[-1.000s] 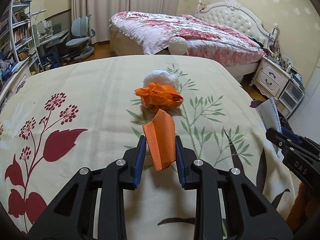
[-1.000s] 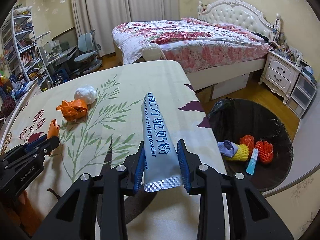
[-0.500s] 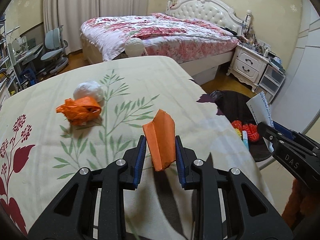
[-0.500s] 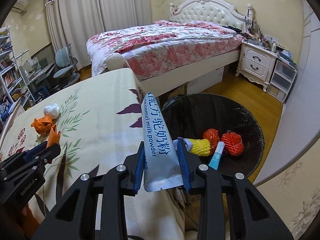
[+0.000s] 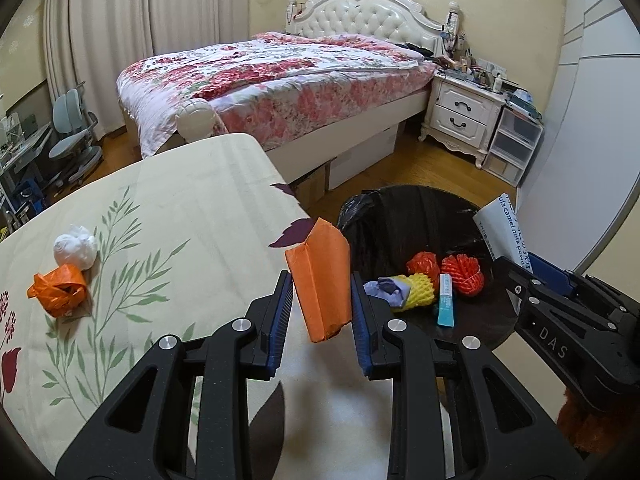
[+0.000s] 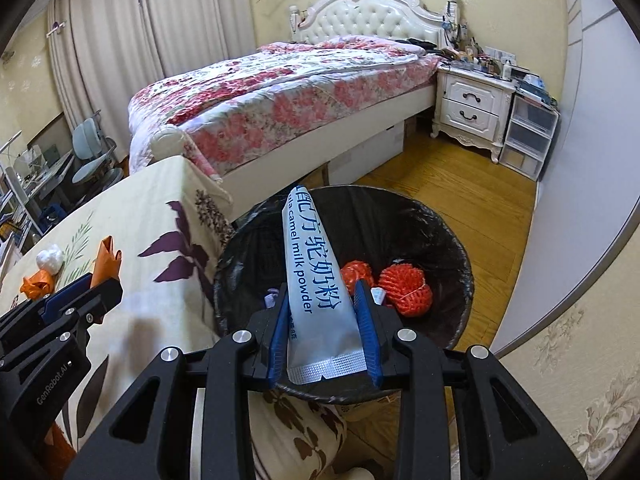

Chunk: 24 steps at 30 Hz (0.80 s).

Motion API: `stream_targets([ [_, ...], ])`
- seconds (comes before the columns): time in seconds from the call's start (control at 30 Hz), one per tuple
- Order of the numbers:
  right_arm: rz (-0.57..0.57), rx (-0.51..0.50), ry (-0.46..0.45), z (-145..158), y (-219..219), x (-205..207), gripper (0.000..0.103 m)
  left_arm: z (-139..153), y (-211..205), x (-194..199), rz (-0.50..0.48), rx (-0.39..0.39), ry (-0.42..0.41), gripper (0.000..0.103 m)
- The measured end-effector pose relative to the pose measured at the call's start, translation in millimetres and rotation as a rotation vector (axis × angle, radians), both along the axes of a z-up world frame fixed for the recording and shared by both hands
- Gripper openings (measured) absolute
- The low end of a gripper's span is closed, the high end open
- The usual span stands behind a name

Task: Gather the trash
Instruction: 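Carry the orange bag and milk powder tube over the black trash bin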

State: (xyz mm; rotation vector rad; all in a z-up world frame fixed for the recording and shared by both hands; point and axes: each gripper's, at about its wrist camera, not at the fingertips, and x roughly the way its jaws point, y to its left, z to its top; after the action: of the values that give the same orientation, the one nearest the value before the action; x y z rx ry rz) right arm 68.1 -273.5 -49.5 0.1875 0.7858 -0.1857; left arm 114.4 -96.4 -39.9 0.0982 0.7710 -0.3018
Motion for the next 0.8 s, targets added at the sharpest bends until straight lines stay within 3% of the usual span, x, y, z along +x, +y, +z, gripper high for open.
stream_targets([
  [0.4,-0.043,0.021,-0.004,-3.6,-27.1,13.5,0.033,-7.7,-41.0,25.2,-0.033,0.040,0.007,0.028],
  [0.8,-0.078,0.036,0.023,-17.9,-44.7,23.9,0.033,-15.5,-56.6,38.6,-0.041,0.064,0.023,0.028],
])
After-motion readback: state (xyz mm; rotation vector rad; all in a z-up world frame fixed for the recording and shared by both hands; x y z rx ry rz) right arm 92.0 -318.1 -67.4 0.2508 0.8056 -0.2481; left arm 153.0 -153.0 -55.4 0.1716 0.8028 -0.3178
